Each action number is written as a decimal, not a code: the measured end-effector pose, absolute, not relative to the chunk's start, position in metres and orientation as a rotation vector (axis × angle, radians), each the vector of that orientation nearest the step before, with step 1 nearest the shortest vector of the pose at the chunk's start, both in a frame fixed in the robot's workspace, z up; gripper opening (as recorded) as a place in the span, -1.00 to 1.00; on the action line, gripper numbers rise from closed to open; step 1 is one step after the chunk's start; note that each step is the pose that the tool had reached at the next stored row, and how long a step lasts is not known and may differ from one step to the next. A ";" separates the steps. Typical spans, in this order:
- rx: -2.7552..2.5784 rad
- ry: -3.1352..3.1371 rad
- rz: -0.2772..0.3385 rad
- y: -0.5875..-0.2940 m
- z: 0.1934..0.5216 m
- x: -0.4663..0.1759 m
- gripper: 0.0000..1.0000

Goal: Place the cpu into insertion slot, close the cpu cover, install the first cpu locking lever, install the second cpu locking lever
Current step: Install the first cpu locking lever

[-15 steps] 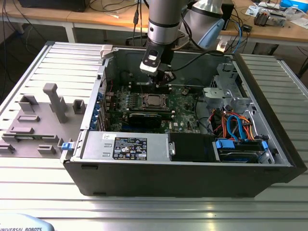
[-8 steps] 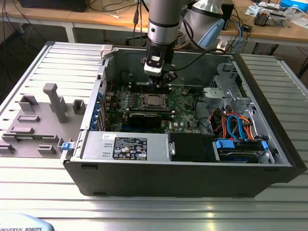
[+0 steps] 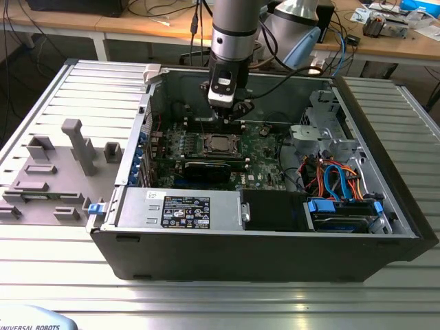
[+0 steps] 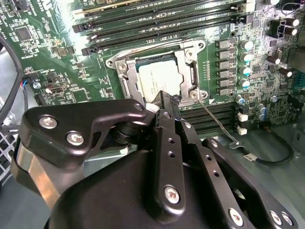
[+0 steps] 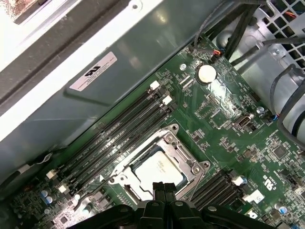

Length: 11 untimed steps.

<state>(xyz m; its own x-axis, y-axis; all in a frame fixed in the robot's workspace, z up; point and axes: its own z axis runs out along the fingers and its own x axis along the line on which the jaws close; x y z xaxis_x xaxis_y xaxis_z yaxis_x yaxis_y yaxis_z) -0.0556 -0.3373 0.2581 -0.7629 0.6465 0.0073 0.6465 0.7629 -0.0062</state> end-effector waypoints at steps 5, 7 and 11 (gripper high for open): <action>-1.036 -2.956 0.005 -0.337 0.261 -0.056 -0.79; -0.939 -2.989 0.006 -0.337 0.262 -0.056 -0.79; -0.812 -3.026 0.006 -0.337 0.262 -0.056 -0.79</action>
